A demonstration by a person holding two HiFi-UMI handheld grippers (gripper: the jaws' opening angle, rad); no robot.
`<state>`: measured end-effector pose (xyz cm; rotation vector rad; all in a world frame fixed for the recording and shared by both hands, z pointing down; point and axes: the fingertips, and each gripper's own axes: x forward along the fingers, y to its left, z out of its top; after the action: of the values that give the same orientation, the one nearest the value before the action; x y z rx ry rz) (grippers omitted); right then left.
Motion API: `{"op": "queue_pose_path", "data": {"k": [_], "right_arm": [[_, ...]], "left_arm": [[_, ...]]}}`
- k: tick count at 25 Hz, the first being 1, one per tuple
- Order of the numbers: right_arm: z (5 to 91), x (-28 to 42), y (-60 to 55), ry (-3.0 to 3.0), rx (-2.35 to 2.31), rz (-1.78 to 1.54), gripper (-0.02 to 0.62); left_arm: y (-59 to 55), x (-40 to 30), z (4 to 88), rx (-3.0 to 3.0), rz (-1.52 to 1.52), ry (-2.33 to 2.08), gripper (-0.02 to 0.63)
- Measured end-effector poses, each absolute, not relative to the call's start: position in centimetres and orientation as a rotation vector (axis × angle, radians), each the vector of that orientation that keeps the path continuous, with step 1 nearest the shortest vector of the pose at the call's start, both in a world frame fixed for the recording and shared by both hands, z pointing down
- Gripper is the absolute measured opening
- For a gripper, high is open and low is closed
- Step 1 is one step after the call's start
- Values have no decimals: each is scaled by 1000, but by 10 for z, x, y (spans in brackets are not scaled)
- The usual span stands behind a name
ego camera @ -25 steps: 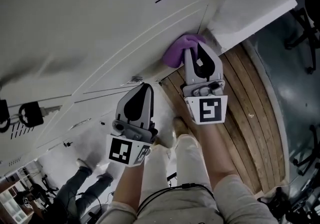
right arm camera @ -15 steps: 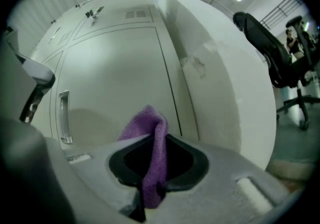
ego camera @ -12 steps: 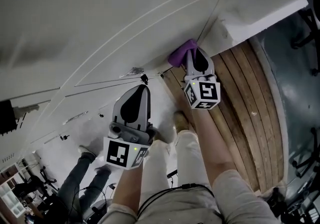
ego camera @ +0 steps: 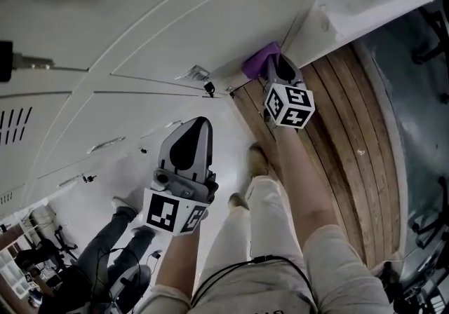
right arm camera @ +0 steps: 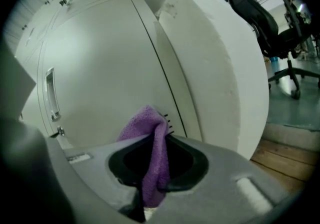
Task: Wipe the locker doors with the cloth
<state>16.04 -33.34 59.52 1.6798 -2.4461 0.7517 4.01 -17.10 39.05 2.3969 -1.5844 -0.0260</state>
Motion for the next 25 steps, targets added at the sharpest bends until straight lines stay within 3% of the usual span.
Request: {"op": "queue_pose_path", "data": {"k": [12, 25], "right_arm": [[506, 142, -213, -2542, 1535, 509, 48], [337, 68, -3, -2868, 1117, 559, 48]], "left_arm": [[-30, -71, 381, 2272, 35, -1834, -2], [127, -147, 306, 2146, -106, -2017, -2]]}}
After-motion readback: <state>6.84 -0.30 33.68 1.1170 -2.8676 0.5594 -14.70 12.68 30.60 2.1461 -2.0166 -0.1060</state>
